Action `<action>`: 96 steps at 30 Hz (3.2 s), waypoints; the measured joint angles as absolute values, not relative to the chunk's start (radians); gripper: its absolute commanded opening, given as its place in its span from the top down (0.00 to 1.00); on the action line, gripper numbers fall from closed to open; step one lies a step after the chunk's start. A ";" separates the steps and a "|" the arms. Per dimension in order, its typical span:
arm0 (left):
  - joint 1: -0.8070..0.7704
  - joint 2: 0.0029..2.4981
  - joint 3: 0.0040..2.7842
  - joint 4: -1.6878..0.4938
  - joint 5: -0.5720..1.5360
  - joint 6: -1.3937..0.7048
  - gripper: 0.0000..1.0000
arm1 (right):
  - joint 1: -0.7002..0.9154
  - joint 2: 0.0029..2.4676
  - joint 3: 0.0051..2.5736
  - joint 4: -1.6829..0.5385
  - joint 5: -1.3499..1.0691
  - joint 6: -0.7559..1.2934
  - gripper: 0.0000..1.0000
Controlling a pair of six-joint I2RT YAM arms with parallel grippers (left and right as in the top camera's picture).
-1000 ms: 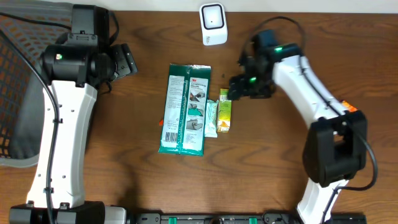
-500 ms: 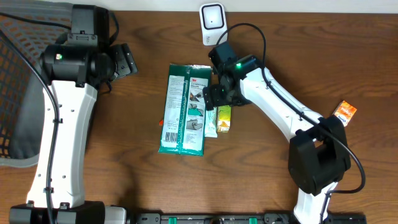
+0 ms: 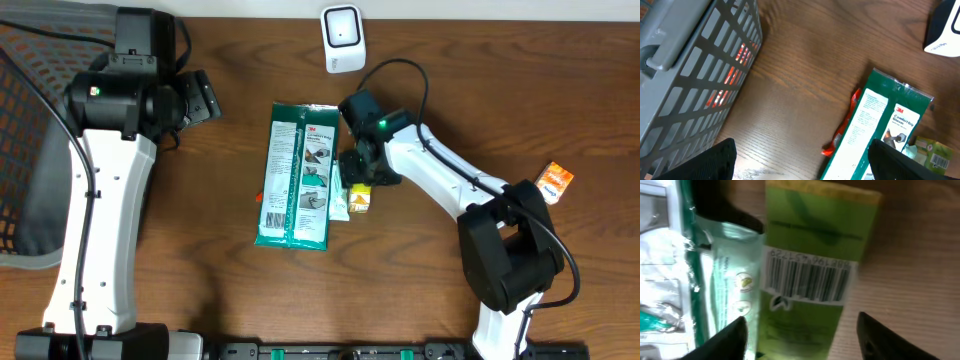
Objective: Scan the item barcode
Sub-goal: 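Grasp the yellow-green tea box with the right gripper and lift, then move the tea box right of the row and lower it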
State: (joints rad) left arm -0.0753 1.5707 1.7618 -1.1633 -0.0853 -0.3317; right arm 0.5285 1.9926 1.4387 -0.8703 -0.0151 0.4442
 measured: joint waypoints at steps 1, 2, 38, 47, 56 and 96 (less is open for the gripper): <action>-0.075 1.571 1.762 -1.163 -0.085 -0.332 0.15 | 0.528 1.993 1.438 -0.870 -0.001 0.446 0.39; -0.075 1.571 1.762 -1.163 -0.085 -0.331 0.15 | 0.527 1.993 1.438 -0.870 0.010 0.445 0.40; -0.075 1.571 1.762 -1.163 -0.085 -0.332 0.15 | 0.352 1.988 1.438 -0.921 -0.070 0.297 0.69; -0.075 1.571 1.762 -1.163 -0.085 -0.332 0.15 | 0.184 1.850 1.432 -0.948 0.070 0.207 0.64; -0.075 1.571 1.762 -1.163 -0.085 -0.332 0.16 | 0.129 1.832 1.419 -0.981 0.043 0.171 0.20; -0.075 1.571 1.762 -1.163 -0.085 -0.331 0.15 | 0.319 1.832 1.238 -0.709 -0.328 0.215 0.41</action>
